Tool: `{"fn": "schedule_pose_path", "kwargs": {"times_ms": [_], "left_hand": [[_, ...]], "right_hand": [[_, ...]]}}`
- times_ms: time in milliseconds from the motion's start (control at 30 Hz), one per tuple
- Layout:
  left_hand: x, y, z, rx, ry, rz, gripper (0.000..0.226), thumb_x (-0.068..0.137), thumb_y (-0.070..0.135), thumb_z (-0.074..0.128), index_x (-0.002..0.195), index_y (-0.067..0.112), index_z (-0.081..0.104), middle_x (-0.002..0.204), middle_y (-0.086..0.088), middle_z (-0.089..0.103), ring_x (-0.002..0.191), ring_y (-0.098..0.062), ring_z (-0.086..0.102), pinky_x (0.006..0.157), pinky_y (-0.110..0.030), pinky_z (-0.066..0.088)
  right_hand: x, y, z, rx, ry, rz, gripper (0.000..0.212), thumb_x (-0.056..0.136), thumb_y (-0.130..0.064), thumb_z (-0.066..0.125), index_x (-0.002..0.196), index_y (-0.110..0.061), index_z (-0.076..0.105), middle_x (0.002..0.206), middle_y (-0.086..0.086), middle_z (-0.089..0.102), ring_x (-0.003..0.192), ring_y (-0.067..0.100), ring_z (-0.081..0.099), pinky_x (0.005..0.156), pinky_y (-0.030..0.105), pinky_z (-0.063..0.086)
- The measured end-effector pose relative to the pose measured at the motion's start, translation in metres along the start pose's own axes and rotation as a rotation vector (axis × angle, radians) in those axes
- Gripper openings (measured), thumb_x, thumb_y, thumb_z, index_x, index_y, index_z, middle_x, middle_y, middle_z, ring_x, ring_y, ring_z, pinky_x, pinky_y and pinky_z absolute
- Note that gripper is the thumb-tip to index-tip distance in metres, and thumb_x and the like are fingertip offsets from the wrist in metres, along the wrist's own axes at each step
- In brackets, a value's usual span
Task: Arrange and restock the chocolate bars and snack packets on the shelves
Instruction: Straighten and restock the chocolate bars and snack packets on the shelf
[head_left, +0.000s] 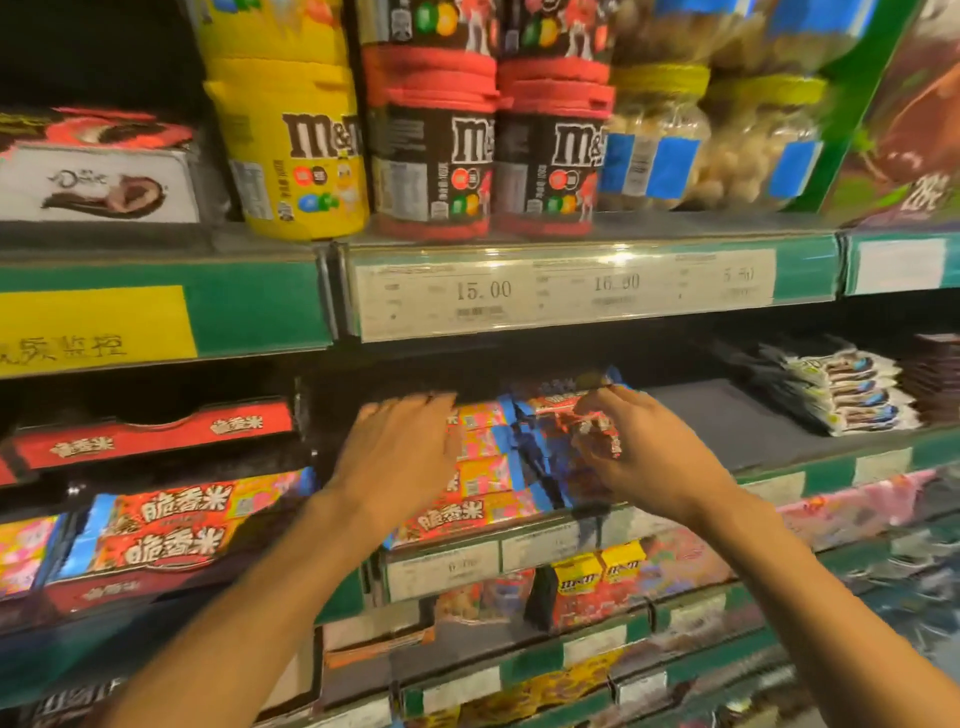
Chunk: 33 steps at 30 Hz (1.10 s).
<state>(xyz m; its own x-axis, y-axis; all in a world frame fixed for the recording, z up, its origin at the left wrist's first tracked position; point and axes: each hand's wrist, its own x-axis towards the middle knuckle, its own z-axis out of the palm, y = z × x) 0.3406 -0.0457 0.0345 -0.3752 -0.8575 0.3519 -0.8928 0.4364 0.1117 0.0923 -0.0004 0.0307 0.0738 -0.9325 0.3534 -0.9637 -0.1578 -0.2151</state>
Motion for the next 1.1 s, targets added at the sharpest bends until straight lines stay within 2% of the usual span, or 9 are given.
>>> {"fn": "schedule_pose_path", "kwargs": {"times_ms": [200, 400, 567, 700, 767, 867, 967, 1033, 1100], "left_hand": [[0.022, -0.001, 0.01, 0.046, -0.163, -0.124, 0.046, 0.101, 0.038, 0.042, 0.146, 0.027, 0.041, 0.137, -0.006, 0.058, 0.123, -0.029, 0.055, 0.099, -0.038, 0.045], [0.025, 0.002, 0.009, -0.028, -0.174, -0.229, 0.031, 0.099, 0.04, 0.047, 0.126, 0.027, 0.054, 0.111, -0.007, 0.067, 0.103, -0.028, 0.063, 0.088, -0.036, 0.05], [0.019, 0.002, 0.012, -0.136, -0.071, -0.29, 0.028, 0.098, 0.042, 0.051, 0.111, 0.02, 0.062, 0.081, -0.002, 0.06, 0.079, -0.022, 0.058, 0.072, -0.033, 0.049], [0.013, 0.004, 0.007, -0.252, 0.027, -0.294, 0.029, 0.097, 0.044, 0.052, 0.105, 0.018, 0.063, 0.083, -0.007, 0.065, 0.081, -0.028, 0.063, 0.072, -0.04, 0.054], [0.01, 0.005, 0.003, -0.293, 0.09, -0.277, 0.031, 0.097, 0.043, 0.053, 0.093, 0.014, 0.062, 0.076, -0.007, 0.061, 0.081, -0.03, 0.061, 0.069, -0.04, 0.052], [0.0, 0.01, -0.007, -0.368, 0.144, -0.297, 0.035, 0.096, 0.039, 0.057, 0.068, 0.02, 0.045, 0.069, 0.0, 0.047, 0.082, -0.027, 0.052, 0.066, -0.034, 0.041], [-0.014, 0.01, -0.018, -0.436, 0.222, -0.209, 0.017, 0.096, 0.033, 0.058, 0.09, 0.017, 0.062, 0.086, -0.003, 0.062, 0.09, -0.023, 0.058, 0.071, -0.035, 0.047], [-0.029, 0.008, -0.029, -0.48, 0.252, -0.176, 0.016, 0.096, 0.026, 0.059, 0.11, 0.022, 0.065, 0.101, 0.004, 0.066, 0.096, -0.014, 0.059, 0.076, -0.033, 0.051], [-0.046, 0.001, -0.039, -0.512, 0.26, -0.161, 0.017, 0.096, 0.022, 0.059, 0.11, 0.033, 0.062, 0.103, 0.012, 0.064, 0.095, -0.005, 0.059, 0.075, -0.031, 0.054]], "right_hand": [[0.012, 0.04, -0.002, 0.006, -0.145, -0.049, 0.03, 0.088, -0.03, 0.068, 0.117, -0.026, 0.062, 0.12, -0.002, 0.06, 0.112, 0.025, 0.058, 0.09, 0.044, 0.05], [0.022, 0.054, 0.0, 0.044, -0.192, -0.081, 0.031, 0.084, -0.042, 0.071, 0.113, -0.034, 0.062, 0.114, -0.008, 0.06, 0.111, 0.019, 0.054, 0.093, 0.044, 0.048], [0.024, 0.06, 0.001, 0.066, -0.229, -0.083, 0.033, 0.082, -0.049, 0.072, 0.108, -0.032, 0.06, 0.104, -0.018, 0.051, 0.108, 0.016, 0.049, 0.095, 0.043, 0.045], [0.027, 0.06, 0.002, 0.025, -0.233, -0.085, 0.028, 0.084, -0.052, 0.069, 0.104, -0.037, 0.06, 0.107, -0.014, 0.054, 0.105, 0.013, 0.042, 0.087, 0.036, 0.03], [0.025, 0.058, 0.001, 0.034, -0.224, -0.088, 0.021, 0.085, -0.051, 0.068, 0.099, -0.038, 0.059, 0.105, -0.012, 0.053, 0.103, 0.012, 0.041, 0.084, 0.034, 0.024], [0.021, 0.052, -0.005, 0.096, -0.196, -0.083, 0.014, 0.089, -0.044, 0.066, 0.093, -0.035, 0.056, 0.098, -0.012, 0.059, 0.099, 0.015, 0.052, 0.081, 0.034, 0.033], [0.016, 0.034, -0.014, 0.272, -0.096, -0.079, 0.015, 0.089, -0.043, 0.064, 0.093, -0.033, 0.054, 0.092, -0.009, 0.069, 0.087, 0.016, 0.065, 0.072, 0.04, 0.053], [0.01, 0.013, -0.02, 0.341, 0.006, -0.113, 0.024, 0.084, -0.054, 0.057, 0.097, -0.034, 0.059, 0.09, -0.014, 0.069, 0.082, 0.011, 0.067, 0.068, 0.039, 0.056], [0.005, -0.013, -0.024, 0.391, 0.071, -0.165, 0.032, 0.082, -0.058, 0.054, 0.1, -0.033, 0.064, 0.087, -0.023, 0.065, 0.082, 0.007, 0.066, 0.068, 0.036, 0.057]]}}
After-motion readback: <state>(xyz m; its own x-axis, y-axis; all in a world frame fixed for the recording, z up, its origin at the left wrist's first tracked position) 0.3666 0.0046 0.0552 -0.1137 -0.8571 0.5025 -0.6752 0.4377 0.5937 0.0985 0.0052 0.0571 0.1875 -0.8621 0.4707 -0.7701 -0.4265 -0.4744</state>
